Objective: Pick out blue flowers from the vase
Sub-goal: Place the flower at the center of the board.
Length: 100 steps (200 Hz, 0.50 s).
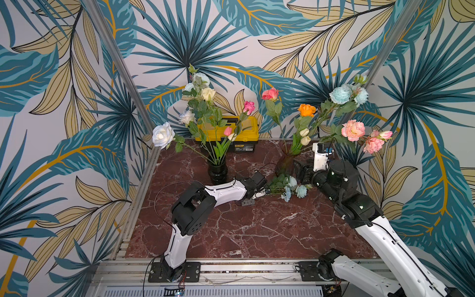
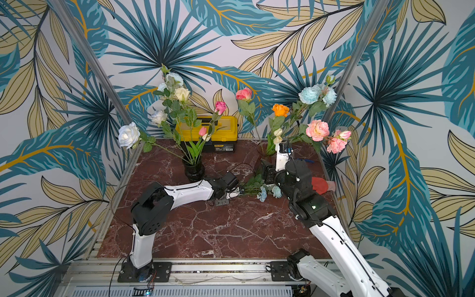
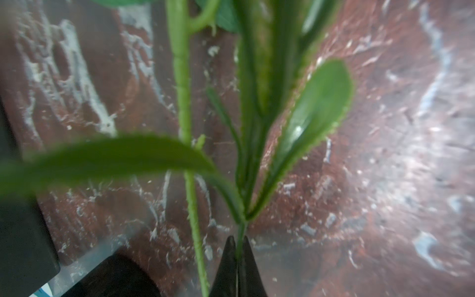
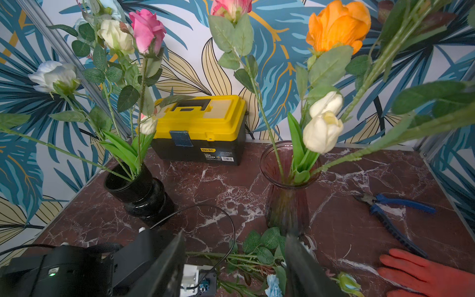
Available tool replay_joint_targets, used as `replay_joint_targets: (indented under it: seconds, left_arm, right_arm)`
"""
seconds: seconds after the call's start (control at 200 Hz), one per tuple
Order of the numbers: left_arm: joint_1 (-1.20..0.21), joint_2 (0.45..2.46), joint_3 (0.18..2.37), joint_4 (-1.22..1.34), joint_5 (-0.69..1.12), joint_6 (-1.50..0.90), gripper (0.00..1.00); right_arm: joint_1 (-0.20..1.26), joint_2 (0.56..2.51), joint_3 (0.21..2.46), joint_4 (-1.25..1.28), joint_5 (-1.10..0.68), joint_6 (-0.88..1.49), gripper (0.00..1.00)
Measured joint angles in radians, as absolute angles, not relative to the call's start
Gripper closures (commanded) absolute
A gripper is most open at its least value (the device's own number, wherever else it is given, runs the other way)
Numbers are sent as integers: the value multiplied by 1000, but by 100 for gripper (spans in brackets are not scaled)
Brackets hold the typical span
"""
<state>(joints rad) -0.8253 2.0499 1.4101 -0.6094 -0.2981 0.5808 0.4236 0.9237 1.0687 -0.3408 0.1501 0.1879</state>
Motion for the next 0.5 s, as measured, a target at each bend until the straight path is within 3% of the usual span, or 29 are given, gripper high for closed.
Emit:
replay_joint_targets:
  seconds: [0.205, 0.501]
  left_arm:
    - [-825, 2078, 1444, -614, -334, 587, 87]
    - [-818, 2078, 1459, -596, -363, 572, 49]
  right_arm:
    - [419, 1018, 1089, -340, 98, 174, 38]
    - [419, 1070, 1103, -353, 54, 141, 38]
